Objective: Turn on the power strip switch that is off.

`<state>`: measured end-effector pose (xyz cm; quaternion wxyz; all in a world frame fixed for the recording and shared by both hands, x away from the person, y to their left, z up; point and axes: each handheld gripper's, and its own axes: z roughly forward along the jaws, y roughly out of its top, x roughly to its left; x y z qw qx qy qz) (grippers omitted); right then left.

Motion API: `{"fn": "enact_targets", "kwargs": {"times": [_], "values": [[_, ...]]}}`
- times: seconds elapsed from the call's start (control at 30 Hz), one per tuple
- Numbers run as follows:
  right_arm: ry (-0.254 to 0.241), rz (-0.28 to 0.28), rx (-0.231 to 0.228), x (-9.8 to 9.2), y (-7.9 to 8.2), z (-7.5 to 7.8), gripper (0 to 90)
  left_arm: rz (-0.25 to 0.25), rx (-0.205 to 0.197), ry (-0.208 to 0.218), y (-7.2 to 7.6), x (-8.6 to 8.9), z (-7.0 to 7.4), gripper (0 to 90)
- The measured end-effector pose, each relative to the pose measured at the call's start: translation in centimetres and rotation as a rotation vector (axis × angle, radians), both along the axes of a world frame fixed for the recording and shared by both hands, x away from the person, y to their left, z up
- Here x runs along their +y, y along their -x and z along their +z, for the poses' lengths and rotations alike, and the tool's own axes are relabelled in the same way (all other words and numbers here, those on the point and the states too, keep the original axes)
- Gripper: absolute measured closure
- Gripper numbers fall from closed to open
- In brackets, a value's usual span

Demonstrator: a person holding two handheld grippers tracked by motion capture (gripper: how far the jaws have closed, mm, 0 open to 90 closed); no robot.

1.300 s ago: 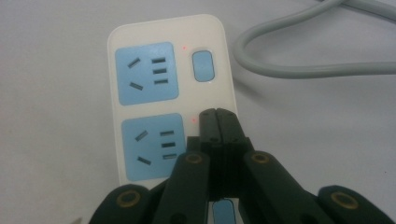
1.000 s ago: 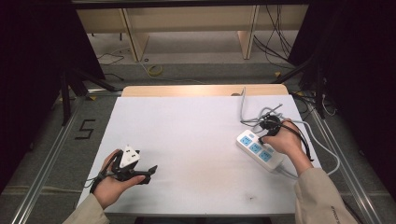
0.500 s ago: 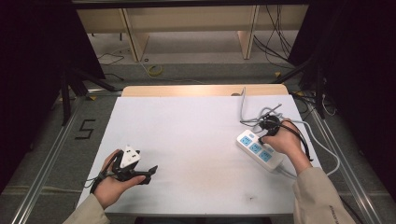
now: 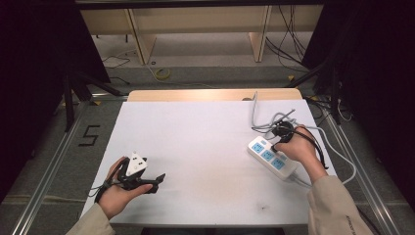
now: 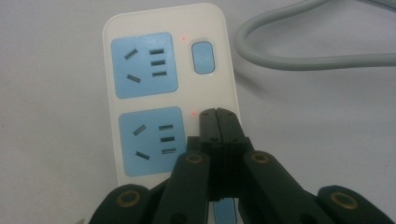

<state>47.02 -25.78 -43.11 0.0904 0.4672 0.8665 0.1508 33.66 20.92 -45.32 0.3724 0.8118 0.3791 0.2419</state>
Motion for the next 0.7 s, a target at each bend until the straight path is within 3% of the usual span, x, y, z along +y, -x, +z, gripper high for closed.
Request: {"fn": "enact_targets", "kwargs": {"times": [0.47,0.7], "values": [[-0.024,-0.005,0.002,-0.24,0.05,0.04,90.0,0.000,0.002,0.001,-0.01,0.02,0.00,15.7],[-0.030,-0.012,-0.025,-0.20,0.24,0.28,90.0,-0.001,0.001,0.002,0.00,0.01,0.00,15.7]]}}
